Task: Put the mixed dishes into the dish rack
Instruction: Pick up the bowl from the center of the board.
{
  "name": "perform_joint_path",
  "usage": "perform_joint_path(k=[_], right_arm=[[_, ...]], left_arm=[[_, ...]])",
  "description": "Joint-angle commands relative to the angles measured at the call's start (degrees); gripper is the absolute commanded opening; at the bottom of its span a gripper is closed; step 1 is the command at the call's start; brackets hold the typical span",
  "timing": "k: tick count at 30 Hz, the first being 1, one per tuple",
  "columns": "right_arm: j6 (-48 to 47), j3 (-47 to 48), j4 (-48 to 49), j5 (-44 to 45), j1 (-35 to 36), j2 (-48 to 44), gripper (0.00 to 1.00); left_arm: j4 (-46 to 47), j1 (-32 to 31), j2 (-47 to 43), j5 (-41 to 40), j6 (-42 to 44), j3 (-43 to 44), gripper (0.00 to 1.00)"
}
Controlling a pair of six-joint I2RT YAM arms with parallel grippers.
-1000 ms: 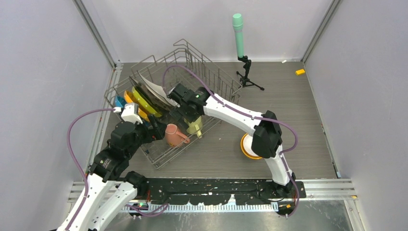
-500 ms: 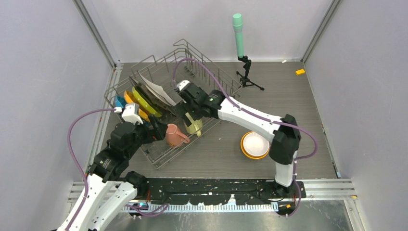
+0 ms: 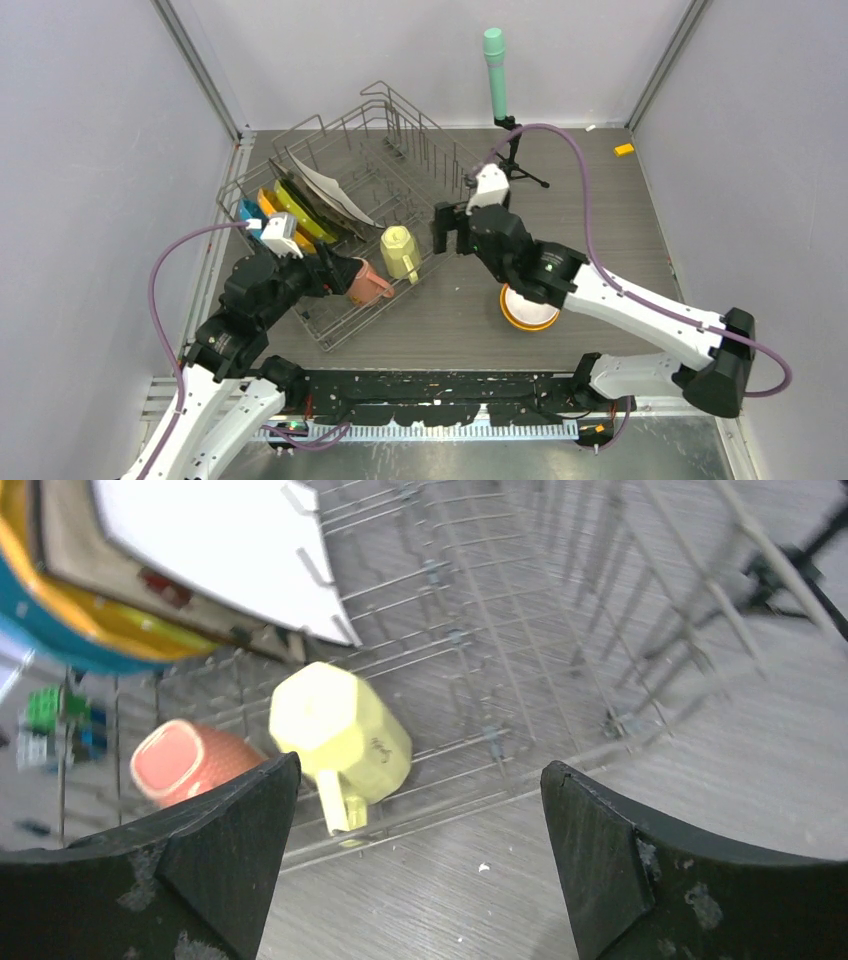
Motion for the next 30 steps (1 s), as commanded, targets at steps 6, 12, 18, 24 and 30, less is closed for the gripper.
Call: perform_joint_path(k=[6,12,18,24,30], right_arm=[[32.41,-18.99,-10.95,23.94,-0.07,-15.93,0.95],[38.76,-23.19,-18.08,25.11,-0.09,-24.61,0.92],[43.48,-23.03,-28.88,27.94,-0.09,-28.25,0.83],[52.65,-22.96,-40.92,27.28,-0.09,-28.48,0.75],[57.43,-26.65,-45.61,22.47,-0.02,-31.09,0.64]], left_arm=[[12.92,-0.57,5.13,16.83,0.47,1.89,0.83],[13.77,-1.8,7.59,16.99,3.31,3.63,0.82],[15.63,-4.69,9.81,14.91,4.01,2.61,0.81],[18.32,-6.91,11.44,12.81,3.88,0.36,0.81],[19.01,-9.87,12.75,11.4,5.52,0.74,0.82]])
